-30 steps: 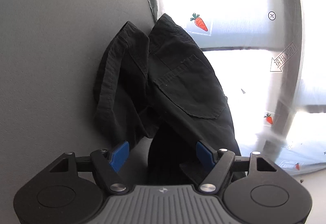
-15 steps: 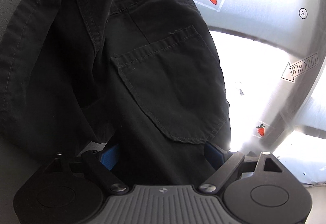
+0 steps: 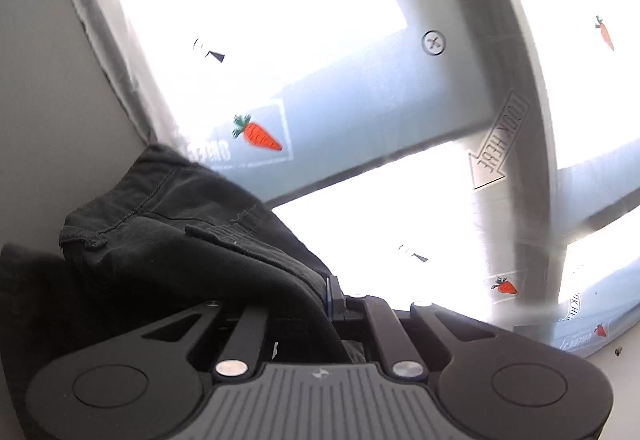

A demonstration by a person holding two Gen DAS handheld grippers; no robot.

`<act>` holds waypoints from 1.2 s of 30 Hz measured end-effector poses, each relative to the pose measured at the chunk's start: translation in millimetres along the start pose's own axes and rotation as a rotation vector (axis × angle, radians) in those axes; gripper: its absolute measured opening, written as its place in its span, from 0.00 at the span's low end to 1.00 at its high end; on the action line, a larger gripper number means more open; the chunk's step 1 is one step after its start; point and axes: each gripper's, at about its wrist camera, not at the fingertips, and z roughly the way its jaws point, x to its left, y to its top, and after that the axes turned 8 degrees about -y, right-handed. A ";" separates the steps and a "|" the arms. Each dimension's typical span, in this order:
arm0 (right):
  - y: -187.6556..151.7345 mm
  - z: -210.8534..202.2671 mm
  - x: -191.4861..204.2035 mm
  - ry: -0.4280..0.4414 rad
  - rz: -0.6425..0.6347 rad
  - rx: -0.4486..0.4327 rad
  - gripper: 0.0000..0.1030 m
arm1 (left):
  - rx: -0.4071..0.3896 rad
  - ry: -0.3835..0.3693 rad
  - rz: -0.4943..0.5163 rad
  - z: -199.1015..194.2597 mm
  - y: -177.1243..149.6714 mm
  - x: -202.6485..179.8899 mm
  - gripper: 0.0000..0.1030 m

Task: Fold clothes

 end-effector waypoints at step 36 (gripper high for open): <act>-77.1 -110.5 -119.0 -0.563 0.263 -0.074 0.45 | -0.089 0.714 0.004 -338.4 -81.0 141.1 0.16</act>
